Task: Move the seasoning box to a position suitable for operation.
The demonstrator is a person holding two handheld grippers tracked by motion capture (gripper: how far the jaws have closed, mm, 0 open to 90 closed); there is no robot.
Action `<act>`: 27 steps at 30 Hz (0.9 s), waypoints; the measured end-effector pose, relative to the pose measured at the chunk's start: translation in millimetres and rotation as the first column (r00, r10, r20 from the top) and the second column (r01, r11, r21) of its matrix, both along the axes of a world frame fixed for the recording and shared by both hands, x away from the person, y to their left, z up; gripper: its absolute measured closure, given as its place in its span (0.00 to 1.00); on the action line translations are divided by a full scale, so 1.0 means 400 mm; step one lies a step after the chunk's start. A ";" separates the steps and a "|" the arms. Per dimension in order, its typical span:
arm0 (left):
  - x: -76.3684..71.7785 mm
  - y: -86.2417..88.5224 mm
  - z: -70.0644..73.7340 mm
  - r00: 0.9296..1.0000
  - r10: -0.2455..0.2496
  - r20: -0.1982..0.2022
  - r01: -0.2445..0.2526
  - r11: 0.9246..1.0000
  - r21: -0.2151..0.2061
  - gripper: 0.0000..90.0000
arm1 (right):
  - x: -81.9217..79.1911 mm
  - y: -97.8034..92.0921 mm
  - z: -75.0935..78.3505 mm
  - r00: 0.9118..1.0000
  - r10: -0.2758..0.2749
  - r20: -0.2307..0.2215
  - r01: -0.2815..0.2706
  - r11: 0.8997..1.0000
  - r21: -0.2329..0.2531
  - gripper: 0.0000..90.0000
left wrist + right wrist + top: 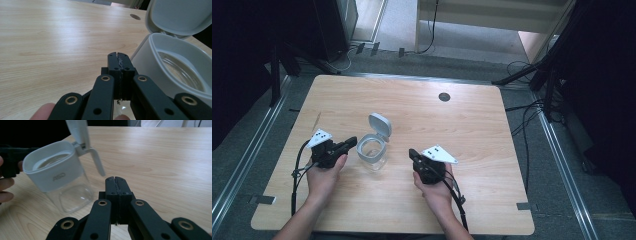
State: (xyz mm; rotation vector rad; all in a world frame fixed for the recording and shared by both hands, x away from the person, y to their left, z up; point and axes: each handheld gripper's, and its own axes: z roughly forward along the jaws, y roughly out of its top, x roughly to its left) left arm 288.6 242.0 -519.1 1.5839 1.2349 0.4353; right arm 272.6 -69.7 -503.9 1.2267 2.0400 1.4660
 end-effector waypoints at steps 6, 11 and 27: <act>-0.006 -0.015 -0.005 1.000 -0.023 -0.004 0.023 1.000 0.008 1.00 | 0.007 0.076 -0.011 1.000 0.022 -0.019 -0.022 1.000 -0.007 1.00; -0.016 -0.025 -0.007 0.999 -0.039 -0.004 0.039 0.999 0.001 1.00 | 0.019 0.124 -0.021 0.999 0.004 -0.037 -0.005 0.999 -0.035 1.00; -0.048 -0.122 -0.002 0.995 -0.093 -0.023 0.093 0.995 0.020 1.00 | 0.022 0.079 -0.020 0.997 -0.070 -0.045 0.067 0.996 -0.066 1.00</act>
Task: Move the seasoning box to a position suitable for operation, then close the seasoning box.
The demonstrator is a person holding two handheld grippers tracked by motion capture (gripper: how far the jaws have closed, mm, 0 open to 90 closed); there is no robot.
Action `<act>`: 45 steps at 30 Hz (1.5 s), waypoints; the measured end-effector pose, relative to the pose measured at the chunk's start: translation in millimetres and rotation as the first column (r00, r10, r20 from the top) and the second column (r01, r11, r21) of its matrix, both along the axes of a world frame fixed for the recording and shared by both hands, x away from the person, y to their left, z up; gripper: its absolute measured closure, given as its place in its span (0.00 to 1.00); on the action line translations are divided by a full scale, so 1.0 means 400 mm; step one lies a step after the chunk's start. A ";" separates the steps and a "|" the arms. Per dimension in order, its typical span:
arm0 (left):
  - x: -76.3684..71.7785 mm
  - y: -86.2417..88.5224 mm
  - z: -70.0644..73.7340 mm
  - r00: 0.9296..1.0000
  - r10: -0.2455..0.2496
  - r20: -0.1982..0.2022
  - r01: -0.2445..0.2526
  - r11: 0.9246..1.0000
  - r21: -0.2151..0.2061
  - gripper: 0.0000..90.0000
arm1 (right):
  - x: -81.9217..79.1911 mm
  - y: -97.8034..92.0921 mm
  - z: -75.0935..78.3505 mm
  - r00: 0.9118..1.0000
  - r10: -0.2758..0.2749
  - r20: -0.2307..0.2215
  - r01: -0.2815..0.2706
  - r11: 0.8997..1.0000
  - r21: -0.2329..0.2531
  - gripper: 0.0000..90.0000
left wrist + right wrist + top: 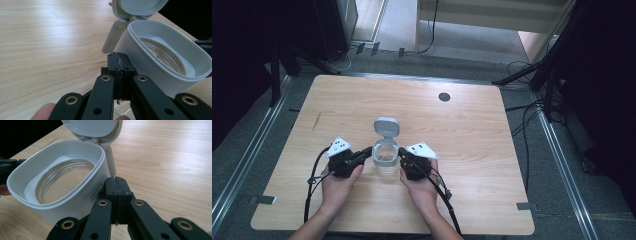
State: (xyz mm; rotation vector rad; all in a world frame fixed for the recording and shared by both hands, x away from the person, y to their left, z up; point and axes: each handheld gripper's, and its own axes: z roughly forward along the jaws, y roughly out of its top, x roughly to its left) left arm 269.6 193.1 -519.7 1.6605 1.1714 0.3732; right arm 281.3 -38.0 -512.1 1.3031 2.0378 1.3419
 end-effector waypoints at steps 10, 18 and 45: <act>-0.013 -0.084 0.000 1.000 -0.020 0.009 0.020 1.000 0.007 1.00 | -0.020 -0.078 0.002 1.000 -0.017 0.004 0.017 1.000 -0.006 1.00; -0.019 0.019 -0.010 0.991 0.128 0.028 -0.127 0.990 -0.058 0.49 | 0.009 -0.127 0.028 0.998 -0.026 0.050 0.026 1.000 0.006 0.99; -0.122 0.364 -0.067 0.967 0.250 0.054 -0.251 0.968 0.025 0.17 | 0.153 -0.094 0.166 0.996 0.026 0.088 -0.030 0.999 0.042 1.00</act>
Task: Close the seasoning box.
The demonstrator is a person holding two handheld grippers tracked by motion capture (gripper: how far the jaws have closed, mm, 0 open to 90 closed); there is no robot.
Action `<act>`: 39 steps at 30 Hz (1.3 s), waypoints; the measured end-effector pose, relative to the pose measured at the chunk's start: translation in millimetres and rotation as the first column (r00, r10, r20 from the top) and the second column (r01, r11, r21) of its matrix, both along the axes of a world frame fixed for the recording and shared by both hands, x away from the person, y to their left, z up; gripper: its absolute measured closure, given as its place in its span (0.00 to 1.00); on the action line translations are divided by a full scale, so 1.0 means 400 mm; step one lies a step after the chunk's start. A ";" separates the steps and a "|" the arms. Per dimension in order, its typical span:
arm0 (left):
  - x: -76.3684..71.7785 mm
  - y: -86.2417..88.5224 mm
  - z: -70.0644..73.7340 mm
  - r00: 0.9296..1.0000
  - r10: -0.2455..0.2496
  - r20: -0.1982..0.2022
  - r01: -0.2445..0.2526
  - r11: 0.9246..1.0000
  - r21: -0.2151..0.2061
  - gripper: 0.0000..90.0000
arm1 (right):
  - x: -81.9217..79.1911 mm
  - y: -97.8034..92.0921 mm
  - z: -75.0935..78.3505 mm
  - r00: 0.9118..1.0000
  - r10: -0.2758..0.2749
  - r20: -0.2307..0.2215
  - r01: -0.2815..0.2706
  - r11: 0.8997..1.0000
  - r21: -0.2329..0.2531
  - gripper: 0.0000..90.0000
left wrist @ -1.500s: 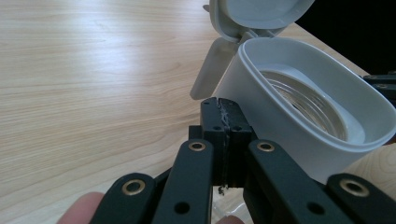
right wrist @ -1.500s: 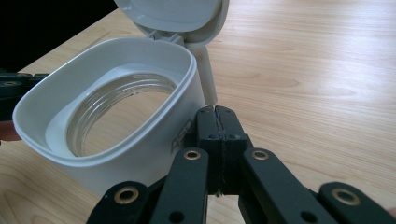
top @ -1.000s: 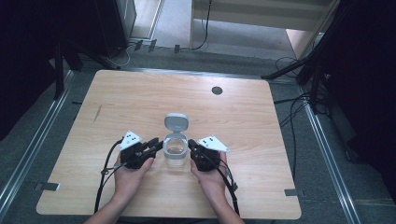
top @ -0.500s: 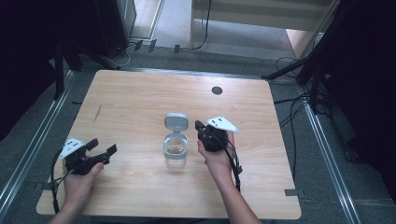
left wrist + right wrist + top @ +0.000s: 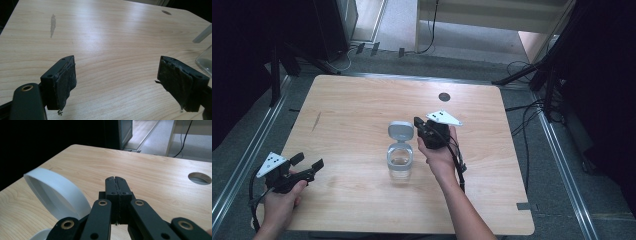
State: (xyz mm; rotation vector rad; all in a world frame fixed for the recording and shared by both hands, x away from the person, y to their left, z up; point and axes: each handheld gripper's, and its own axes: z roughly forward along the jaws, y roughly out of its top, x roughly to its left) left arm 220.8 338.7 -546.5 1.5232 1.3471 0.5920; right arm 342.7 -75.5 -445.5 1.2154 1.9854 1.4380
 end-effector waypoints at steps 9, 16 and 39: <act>-0.002 0.004 -0.001 1.000 0.015 -0.006 -0.015 1.000 -0.006 0.18 | -0.011 0.006 0.006 0.999 0.036 -0.007 -0.036 0.999 0.012 1.00; 0.000 0.005 -0.002 1.000 0.026 -0.009 -0.026 1.000 -0.013 0.18 | -0.099 -0.019 -0.001 0.996 0.092 0.012 -0.092 0.996 -0.001 1.00; 0.001 0.001 -0.002 0.999 0.039 -0.015 -0.039 0.999 -0.007 0.18 | -0.188 -0.395 -0.124 0.981 -0.195 -0.022 0.195 0.981 -0.001 0.16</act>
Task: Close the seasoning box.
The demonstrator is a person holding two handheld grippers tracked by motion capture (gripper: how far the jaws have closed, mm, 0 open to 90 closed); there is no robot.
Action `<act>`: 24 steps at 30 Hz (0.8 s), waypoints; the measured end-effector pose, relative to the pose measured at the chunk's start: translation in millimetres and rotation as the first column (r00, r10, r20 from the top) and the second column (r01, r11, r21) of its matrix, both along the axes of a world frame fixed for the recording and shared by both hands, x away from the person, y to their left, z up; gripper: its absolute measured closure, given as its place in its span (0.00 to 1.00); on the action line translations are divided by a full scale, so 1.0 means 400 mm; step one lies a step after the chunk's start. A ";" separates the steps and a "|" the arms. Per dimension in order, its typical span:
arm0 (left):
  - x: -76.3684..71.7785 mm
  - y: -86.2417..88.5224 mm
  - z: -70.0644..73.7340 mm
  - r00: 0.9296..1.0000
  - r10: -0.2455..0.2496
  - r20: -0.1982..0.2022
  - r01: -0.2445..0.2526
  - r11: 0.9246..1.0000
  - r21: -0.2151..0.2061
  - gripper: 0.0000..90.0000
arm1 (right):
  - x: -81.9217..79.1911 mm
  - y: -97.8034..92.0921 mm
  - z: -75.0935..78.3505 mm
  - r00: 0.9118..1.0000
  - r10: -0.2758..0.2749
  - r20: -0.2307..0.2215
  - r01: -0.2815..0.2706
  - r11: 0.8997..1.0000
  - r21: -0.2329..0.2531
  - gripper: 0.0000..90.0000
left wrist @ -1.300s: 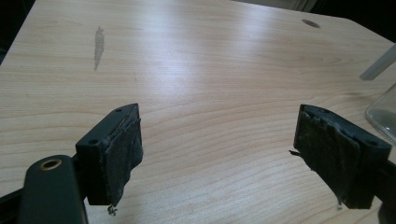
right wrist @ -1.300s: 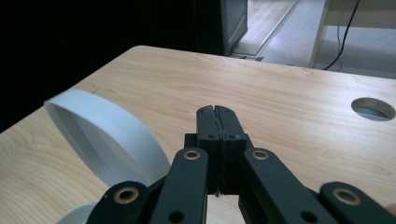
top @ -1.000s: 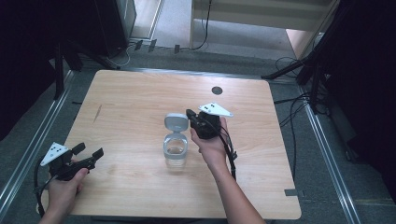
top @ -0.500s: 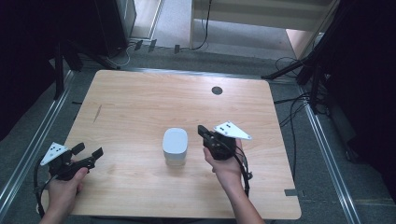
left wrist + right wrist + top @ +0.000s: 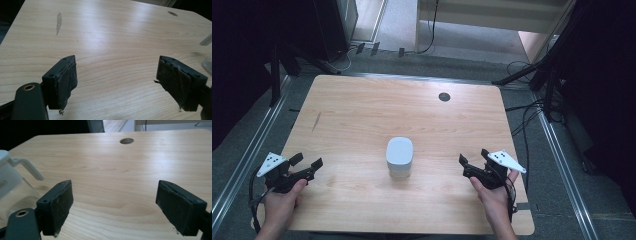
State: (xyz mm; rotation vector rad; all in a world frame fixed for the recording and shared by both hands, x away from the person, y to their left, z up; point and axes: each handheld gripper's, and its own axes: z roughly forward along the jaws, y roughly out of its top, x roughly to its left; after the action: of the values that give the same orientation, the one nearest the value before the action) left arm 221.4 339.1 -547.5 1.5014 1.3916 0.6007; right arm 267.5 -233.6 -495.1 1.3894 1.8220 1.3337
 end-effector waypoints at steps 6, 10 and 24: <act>0.000 0.001 0.000 1.000 0.000 0.000 0.000 1.000 -0.003 0.19 | -0.019 -0.060 -0.028 0.999 -0.037 -0.002 0.037 0.998 -0.051 0.16; -0.001 0.001 0.000 1.000 -0.001 -0.001 0.001 1.000 -0.001 0.19 | -0.030 -0.098 -0.049 0.998 -0.060 -0.018 0.059 0.996 -0.064 0.16; -0.001 0.002 0.000 1.000 0.002 0.000 -0.002 1.000 -0.002 0.21 | -0.077 -0.215 -0.119 0.987 -0.142 -0.073 0.135 0.986 -0.095 0.16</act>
State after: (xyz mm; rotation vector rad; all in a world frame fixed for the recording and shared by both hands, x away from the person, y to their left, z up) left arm 220.9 339.9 -547.5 1.4987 1.3929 0.6003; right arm 236.6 -319.5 -542.7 1.5107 1.7767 1.1276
